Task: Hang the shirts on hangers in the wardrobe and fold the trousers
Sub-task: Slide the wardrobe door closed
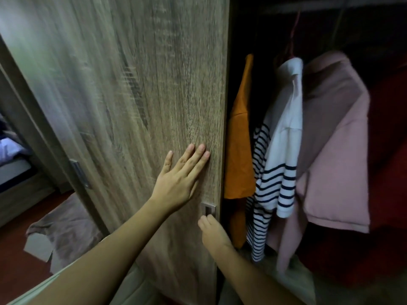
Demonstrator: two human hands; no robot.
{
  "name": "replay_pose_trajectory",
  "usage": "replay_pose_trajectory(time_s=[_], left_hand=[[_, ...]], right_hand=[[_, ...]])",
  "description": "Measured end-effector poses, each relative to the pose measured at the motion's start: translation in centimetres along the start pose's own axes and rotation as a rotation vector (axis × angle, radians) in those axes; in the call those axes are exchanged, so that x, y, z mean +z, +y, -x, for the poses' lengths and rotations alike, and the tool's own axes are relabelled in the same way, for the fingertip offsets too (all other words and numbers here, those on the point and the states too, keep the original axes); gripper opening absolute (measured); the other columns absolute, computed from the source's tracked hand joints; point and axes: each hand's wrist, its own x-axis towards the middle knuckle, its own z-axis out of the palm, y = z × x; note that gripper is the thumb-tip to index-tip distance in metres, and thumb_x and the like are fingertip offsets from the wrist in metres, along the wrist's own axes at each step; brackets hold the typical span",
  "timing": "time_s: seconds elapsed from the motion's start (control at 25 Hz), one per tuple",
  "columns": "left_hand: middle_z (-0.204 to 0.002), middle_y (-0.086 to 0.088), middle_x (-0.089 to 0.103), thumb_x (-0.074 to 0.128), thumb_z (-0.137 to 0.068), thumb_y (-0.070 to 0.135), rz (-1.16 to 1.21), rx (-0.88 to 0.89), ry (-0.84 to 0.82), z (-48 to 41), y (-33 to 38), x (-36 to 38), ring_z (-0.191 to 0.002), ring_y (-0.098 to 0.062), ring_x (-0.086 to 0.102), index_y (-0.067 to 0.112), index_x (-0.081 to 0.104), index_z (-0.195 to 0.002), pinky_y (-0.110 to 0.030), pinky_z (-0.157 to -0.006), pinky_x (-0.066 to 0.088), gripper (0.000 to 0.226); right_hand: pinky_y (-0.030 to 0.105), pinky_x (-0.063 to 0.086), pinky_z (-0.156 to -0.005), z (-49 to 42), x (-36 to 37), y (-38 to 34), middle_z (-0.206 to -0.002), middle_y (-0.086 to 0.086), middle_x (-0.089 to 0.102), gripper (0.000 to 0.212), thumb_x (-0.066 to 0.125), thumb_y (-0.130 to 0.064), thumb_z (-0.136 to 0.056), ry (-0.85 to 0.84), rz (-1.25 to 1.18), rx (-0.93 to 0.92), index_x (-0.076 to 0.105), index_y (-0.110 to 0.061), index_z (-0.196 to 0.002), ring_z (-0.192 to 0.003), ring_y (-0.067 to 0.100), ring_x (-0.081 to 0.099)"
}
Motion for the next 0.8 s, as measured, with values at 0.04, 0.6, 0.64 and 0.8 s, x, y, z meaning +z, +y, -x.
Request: replay_pose_trajectory(time_s=[0.04, 0.6, 0.64, 0.8], left_hand=[[-0.159, 0.002, 0.001, 0.027, -0.095, 0.029, -0.034, 0.029, 0.023, -0.2, 0.7, 0.1, -0.146, -0.014, 0.0, 0.022, 0.008, -0.15, -0.047, -0.114, -0.006, 0.059], [-0.159, 0.001, -0.004, 0.022, -0.097, 0.033, 0.085, 0.319, 0.339, -8.2, 17.4, -1.0, -0.146, -0.016, 0.001, 0.018, 0.01, -0.15, -0.042, -0.115, -0.001, 0.057], [-0.159, 0.0, -0.004, 0.022, -0.097, 0.033, 0.093, 0.331, 0.348, -8.6, 18.6, -1.2, -0.146, -0.016, 0.0, 0.018, 0.009, -0.15, -0.043, -0.115, 0.0, 0.057], [-0.159, 0.0, -0.004, 0.02, -0.097, 0.034, 0.13, 0.344, 0.375, -10.5, 24.2, -2.3, -0.146, -0.016, 0.0, 0.018, 0.01, -0.15, -0.043, -0.115, -0.001, 0.056]], right_hand=[[0.038, 0.023, -0.11, 1.1, 0.4, 0.3, -0.142, 0.015, 0.034, 0.05, 0.051, -0.018, -0.092, 0.014, -0.011, -0.008, 0.038, -0.004, -0.138, -0.13, 0.031, 0.03], [0.027, 0.032, -0.103, 17.5, 12.4, 2.4, -0.139, 0.008, 0.043, 0.045, 0.028, -0.023, -0.098, 0.106, -0.037, 0.07, 0.04, -0.006, -0.138, -0.124, 0.023, 0.039], [0.027, 0.033, -0.103, 18.5, 13.1, 2.5, -0.138, 0.007, 0.044, 0.045, 0.027, -0.024, -0.098, 0.099, -0.04, 0.098, 0.04, -0.007, -0.138, -0.123, 0.022, 0.042], [0.031, 0.03, -0.106, 23.2, 15.4, 3.7, -0.141, 0.012, 0.039, 0.046, 0.028, -0.022, -0.099, 0.036, -0.036, 0.141, 0.035, -0.003, -0.14, -0.125, 0.026, 0.038]])
